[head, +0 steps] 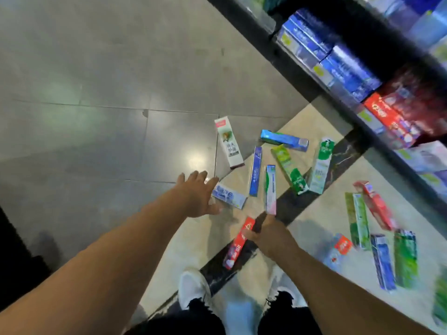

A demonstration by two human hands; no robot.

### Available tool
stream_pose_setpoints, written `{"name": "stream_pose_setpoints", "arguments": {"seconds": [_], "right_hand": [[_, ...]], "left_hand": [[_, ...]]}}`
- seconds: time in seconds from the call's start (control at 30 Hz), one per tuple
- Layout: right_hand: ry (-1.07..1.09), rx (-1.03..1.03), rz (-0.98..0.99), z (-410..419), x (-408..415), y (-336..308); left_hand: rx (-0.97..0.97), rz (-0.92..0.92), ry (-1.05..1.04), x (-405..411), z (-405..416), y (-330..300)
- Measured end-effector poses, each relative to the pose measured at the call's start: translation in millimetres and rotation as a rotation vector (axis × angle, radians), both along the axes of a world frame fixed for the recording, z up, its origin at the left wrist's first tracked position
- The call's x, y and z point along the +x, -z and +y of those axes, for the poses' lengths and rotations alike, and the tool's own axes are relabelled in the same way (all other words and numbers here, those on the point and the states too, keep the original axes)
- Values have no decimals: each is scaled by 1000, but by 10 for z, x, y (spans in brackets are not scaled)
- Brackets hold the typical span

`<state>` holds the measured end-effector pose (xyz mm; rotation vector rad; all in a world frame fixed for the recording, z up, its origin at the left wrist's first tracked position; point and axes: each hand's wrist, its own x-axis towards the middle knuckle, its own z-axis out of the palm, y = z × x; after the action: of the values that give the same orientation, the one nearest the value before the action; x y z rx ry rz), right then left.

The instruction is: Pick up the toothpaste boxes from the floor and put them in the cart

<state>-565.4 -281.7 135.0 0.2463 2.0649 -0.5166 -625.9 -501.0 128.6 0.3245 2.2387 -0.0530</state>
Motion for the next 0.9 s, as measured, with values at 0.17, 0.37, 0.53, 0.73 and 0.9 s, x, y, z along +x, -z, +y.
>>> {"name": "stream_pose_setpoints", "arguments": {"seconds": [0.17,0.37,0.53,0.73,0.9], "right_hand": [[167,87,-82,-99,363,1328],[269,129,-67,-273,509,2097],[284,138,49,-226,412,2137],[387,2,207,-108,-11,1081],[379,-5,256,216,-400,-604]], "left_hand": [[-60,60,173,-54,73,1215],[-113,123,258,-126,270,2068],[-145,174,180,-51,490,2195],[-44,120,-279,-23,358,1164],[66,131,-460,-242,401,-654]]}}
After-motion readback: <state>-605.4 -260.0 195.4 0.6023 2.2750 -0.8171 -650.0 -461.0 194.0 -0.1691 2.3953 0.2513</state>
